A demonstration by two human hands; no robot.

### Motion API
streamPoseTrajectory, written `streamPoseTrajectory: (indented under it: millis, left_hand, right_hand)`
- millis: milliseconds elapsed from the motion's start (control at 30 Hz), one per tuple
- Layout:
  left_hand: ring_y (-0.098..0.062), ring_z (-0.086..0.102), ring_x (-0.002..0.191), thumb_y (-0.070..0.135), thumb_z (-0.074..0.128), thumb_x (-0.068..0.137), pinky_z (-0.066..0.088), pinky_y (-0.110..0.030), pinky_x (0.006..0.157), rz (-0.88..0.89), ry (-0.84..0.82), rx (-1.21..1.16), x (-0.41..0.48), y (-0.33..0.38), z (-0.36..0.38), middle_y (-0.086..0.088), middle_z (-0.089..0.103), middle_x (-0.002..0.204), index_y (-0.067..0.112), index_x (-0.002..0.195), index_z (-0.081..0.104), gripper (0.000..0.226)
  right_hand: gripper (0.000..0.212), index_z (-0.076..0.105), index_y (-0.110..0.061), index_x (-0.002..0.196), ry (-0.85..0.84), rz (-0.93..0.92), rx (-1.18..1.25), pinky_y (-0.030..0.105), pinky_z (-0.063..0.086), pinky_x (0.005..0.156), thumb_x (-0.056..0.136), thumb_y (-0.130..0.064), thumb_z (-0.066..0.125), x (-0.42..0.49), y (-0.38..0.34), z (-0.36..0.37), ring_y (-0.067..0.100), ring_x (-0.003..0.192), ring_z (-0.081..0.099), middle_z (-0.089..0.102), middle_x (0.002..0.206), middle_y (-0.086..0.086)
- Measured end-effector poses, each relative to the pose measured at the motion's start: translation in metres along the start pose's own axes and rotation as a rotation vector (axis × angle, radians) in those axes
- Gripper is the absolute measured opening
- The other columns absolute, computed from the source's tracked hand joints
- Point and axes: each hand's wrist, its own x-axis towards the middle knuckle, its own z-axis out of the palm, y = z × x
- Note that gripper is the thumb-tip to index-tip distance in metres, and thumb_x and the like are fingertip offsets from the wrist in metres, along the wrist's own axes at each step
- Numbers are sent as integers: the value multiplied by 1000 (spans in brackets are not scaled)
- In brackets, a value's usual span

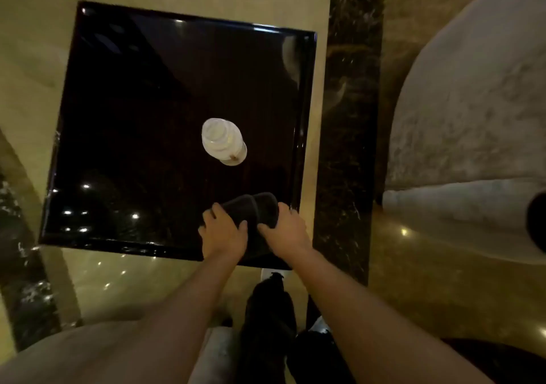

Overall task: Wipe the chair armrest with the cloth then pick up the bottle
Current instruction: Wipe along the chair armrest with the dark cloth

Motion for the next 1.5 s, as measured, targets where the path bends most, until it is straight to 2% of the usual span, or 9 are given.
streamPoseTrajectory:
  millis: [100,300,433,633,867,1000,1100,1200,1500]
  left_hand:
    - [-40,43,123,25,70,85,48,-45,92,-141,110,-214,7,-1,14,-14,22,147,15,149,22,81]
    - [-38,65,101,15,85,69,56,-47,87,-486,-147,-760,-2,1,16,-20,64,118,2,119,59,58]
    - [-25,72,88,9,83,70,59,-35,67,-219,-613,-764,-42,42,-6,-10,74,99,8,109,67,42]
    - [-21,67,100,-1,78,74,59,-38,79,226,-751,-623,-135,169,12,-3,69,106,23,107,60,45]
    - [5,59,108,18,64,90,53,-20,88,858,-464,-562,-235,283,51,27,62,112,40,124,53,42]
    - [-1,57,116,28,65,89,55,-26,92,870,-293,-509,-249,319,64,30,53,127,41,137,39,56]
    - [-20,31,141,44,55,92,31,-40,112,810,-137,-126,-245,335,88,1,28,156,30,151,15,73]
    - [-24,3,151,42,42,98,16,-44,121,891,-92,56,-246,347,119,-7,6,164,16,154,0,75]
    - [-28,5,151,47,13,101,9,-40,121,911,219,91,-228,372,151,-11,10,164,9,153,1,66]
  right_hand:
    - [69,36,-20,137,36,107,-53,50,47,99,82,-35,74,6,2,23,32,119,49,55,126,9]
    - [19,66,-15,103,-214,213,511,43,59,86,85,-11,67,-16,25,-12,23,92,68,69,100,9]
    - [25,67,-8,106,-145,311,870,56,55,91,84,3,62,-66,60,-84,40,99,69,70,105,22]
    - [40,68,-18,110,35,306,1306,59,58,80,81,10,64,-158,155,-202,42,99,70,73,110,21]
    - [42,68,-35,109,282,93,1421,36,56,54,81,-3,72,-218,233,-301,33,82,75,76,100,7]
    - [53,57,-43,121,559,71,1043,27,59,71,78,-20,79,-208,250,-336,14,102,70,67,118,-5]
    - [69,34,-31,144,846,172,462,37,47,101,85,-33,71,-183,247,-346,15,130,45,43,144,-1]
    - [64,24,-19,152,756,-41,357,51,40,111,97,-41,47,-149,235,-339,22,138,36,31,155,7]
    - [68,3,-14,157,672,-162,467,51,37,112,101,-40,32,-88,246,-355,29,144,35,30,159,15]
